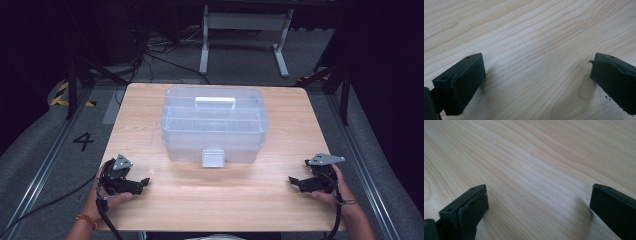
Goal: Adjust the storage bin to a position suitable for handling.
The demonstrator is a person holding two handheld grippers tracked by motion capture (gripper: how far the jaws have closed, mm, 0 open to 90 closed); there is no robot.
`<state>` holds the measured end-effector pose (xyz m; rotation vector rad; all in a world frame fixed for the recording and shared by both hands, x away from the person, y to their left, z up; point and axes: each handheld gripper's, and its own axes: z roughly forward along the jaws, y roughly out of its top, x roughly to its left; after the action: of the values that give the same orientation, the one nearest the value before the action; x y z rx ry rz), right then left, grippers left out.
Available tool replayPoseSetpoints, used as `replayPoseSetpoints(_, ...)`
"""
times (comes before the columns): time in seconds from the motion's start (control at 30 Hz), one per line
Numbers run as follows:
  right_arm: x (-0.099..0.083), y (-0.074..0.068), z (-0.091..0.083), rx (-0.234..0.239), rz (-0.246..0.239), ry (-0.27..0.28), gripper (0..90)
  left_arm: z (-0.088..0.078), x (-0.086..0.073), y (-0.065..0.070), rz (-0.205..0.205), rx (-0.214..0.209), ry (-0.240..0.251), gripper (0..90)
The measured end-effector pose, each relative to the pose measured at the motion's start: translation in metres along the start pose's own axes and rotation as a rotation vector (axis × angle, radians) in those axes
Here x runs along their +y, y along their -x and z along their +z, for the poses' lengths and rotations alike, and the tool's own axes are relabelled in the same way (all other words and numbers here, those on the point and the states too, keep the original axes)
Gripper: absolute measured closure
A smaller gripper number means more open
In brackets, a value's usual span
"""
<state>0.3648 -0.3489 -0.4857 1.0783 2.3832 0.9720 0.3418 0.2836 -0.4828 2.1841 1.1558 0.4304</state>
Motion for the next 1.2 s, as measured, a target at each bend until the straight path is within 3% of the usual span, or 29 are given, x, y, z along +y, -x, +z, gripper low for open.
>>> replayPoseSetpoints(0.03,0.001,0.000,-0.001,-0.012,-0.026,0.004,6.1,0.000,0.000,0.000,-0.003,-0.001,0.001,0.5)
replayPoseSetpoints(0.1,0.001,0.000,-0.003,-0.037,-0.038,0.045,24.6,0.000,0.000,-0.001,0.000,-0.001,-0.001,0.5)
replayPoseSetpoints(0.13,0.001,0.000,-0.004,-0.036,-0.040,0.057,23.5,0.000,0.000,-0.001,0.001,0.003,-0.002,0.5)
replayPoseSetpoints(0.17,0.001,0.000,-0.005,-0.035,-0.040,0.069,16.4,0.000,0.000,-0.001,0.001,0.003,-0.002,0.5)
replayPoseSetpoints(0.23,0.001,0.001,-0.006,-0.048,-0.035,0.077,16.5,0.000,0.000,-0.001,0.001,0.003,-0.002,0.5)
replayPoseSetpoints(0.27,0.002,0.002,-0.008,-0.041,-0.030,0.083,20.8,0.000,0.000,-0.001,0.000,0.003,0.001,0.5)
replayPoseSetpoints(0.37,0.005,0.005,-0.011,-0.039,-0.016,0.110,21.9,0.000,0.000,-0.001,0.001,0.002,0.000,0.6)
replayPoseSetpoints(0.47,0.010,0.009,-0.015,-0.025,-0.032,0.137,26.7,0.000,0.000,-0.002,0.003,-0.003,0.003,0.7)
replayPoseSetpoints(0.6,0.019,0.014,-0.018,-0.026,-0.025,0.140,27.0,0.000,0.000,-0.002,0.001,-0.008,0.002,0.9)
replayPoseSetpoints(0.73,0.036,0.018,-0.025,-0.001,-0.009,0.194,27.4,0.000,0.000,-0.002,0.006,-0.006,0.005,1.2)
replayPoseSetpoints(0.87,0.051,0.015,-0.028,-0.012,-0.047,0.195,27.4,0.000,0.000,-0.002,0.006,-0.006,0.005,1.2)
replayPoseSetpoints(1.2,0.085,0.014,-0.038,-0.032,-0.069,0.231,28.5,0.000,0.000,-0.002,0.008,-0.008,0.004,1.2)
